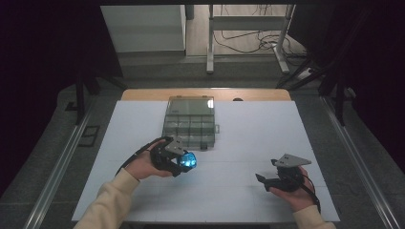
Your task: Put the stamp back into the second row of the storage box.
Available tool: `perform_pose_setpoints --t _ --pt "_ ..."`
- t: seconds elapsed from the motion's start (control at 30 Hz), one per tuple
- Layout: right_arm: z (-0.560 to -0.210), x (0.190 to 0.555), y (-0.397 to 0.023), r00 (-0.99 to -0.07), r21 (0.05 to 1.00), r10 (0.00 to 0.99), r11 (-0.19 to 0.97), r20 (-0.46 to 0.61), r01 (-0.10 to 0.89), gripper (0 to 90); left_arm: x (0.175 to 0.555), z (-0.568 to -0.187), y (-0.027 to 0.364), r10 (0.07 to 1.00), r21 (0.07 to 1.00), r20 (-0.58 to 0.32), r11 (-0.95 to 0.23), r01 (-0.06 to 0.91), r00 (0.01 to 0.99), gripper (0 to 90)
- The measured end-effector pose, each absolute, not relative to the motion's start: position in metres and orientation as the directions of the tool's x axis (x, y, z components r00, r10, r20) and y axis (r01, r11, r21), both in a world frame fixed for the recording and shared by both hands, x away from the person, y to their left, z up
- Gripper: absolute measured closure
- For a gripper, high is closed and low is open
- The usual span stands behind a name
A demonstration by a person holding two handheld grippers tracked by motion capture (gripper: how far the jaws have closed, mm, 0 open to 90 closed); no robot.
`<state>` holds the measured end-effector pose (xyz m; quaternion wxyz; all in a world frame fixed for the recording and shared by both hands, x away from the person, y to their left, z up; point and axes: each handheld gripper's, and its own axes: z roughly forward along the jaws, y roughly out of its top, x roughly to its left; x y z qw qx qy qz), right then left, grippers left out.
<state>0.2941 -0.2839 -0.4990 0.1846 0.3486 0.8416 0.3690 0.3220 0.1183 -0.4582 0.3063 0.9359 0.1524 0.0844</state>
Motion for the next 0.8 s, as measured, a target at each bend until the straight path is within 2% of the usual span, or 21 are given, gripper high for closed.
perform_pose_setpoints --t 0.8 --pt "-0.499 0.294 -0.284 -0.688 0.752 0.724 0.48 -0.05 0.451 17.4 0.369 -0.437 0.123 0.381 0.601 0.083 -0.756 0.259 0.921 40.4"
